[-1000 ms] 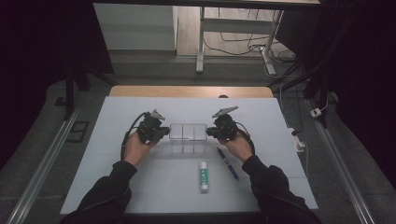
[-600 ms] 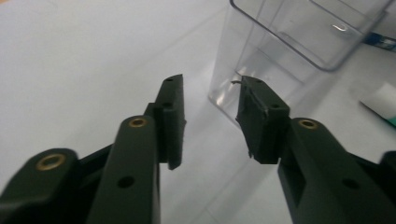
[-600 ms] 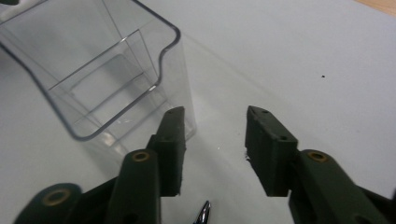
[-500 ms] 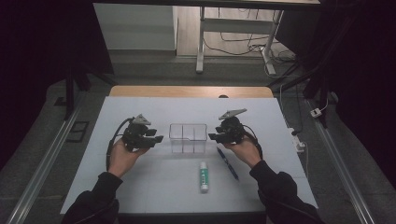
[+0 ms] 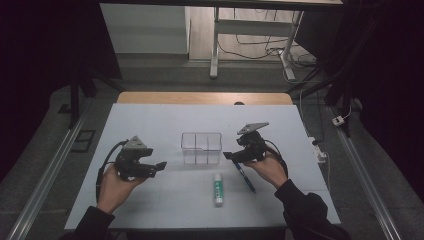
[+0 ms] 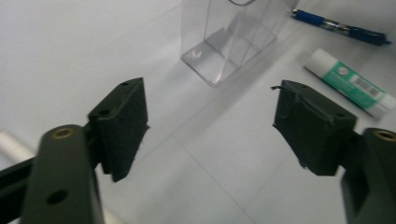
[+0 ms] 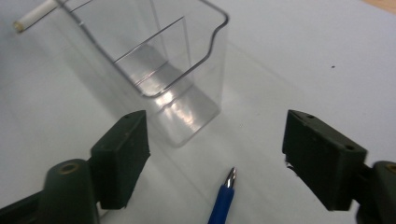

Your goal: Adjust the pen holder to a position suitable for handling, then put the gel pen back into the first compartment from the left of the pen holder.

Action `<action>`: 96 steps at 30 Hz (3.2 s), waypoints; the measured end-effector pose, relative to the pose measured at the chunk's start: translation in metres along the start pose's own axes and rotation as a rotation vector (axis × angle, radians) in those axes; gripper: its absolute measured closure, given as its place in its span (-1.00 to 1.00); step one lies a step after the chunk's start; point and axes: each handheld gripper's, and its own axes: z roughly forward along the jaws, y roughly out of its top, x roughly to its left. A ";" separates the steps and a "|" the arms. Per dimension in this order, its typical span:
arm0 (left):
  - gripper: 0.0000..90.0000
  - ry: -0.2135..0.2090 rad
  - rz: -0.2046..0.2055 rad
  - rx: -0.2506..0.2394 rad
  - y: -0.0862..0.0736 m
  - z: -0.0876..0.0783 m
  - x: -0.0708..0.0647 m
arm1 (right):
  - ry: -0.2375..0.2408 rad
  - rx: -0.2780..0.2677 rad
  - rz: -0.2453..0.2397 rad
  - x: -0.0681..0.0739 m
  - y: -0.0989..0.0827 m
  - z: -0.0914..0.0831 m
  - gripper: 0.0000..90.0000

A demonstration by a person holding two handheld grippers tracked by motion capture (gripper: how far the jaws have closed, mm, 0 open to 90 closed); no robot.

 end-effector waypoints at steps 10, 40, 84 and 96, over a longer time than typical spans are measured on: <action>-0.72 -0.001 -0.061 -0.057 -0.035 -0.038 -0.011 | 0.030 0.001 0.003 0.009 -0.014 -0.016 -0.86; -1.00 0.009 -0.122 -0.026 -0.093 -0.071 -0.028 | -0.013 0.042 0.016 0.026 -0.051 -0.035 -1.00; -1.00 0.009 -0.116 -0.005 -0.093 -0.069 -0.029 | 0.116 0.332 -0.053 0.012 -0.081 -0.021 0.98; -1.00 0.009 -0.122 -0.004 -0.093 -0.069 -0.028 | 0.066 0.342 -0.024 -0.009 -0.088 -0.031 0.99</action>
